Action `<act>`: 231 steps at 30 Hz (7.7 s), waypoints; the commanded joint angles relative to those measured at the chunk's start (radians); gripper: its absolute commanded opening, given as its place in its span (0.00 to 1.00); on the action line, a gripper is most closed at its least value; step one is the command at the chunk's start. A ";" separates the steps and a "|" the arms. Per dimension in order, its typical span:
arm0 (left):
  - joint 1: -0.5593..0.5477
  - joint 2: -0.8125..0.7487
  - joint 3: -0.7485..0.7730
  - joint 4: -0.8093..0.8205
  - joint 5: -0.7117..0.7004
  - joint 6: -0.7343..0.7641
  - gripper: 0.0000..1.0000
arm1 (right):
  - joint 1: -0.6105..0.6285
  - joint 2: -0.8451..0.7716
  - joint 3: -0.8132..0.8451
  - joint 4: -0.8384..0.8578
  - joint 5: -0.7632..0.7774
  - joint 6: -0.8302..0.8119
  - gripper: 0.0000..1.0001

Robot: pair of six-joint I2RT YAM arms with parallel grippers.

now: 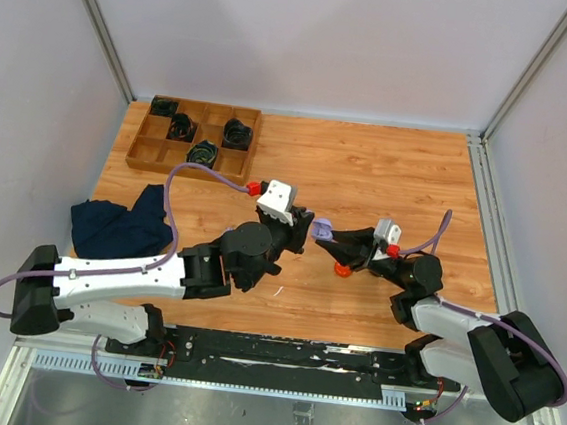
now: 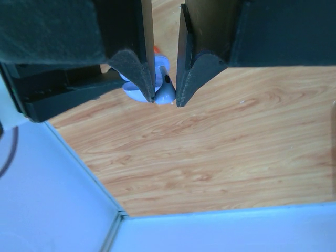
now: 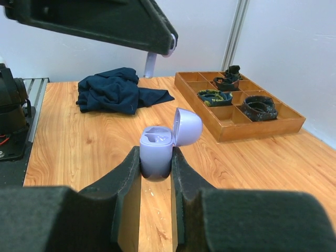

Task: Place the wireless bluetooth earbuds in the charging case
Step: Place the earbud in the charging case, then pick up the earbud from the center of the board.

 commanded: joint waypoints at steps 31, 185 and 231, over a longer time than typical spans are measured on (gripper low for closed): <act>-0.054 0.038 -0.136 0.388 0.151 0.198 0.22 | 0.016 -0.063 0.043 0.073 -0.049 0.021 0.01; 0.721 0.539 0.131 -0.669 0.508 -0.258 0.38 | 0.017 0.101 -0.006 0.072 -0.003 -0.045 0.01; 0.281 -0.135 -0.203 0.012 0.185 0.206 0.20 | 0.018 0.057 -0.005 0.073 -0.004 -0.034 0.01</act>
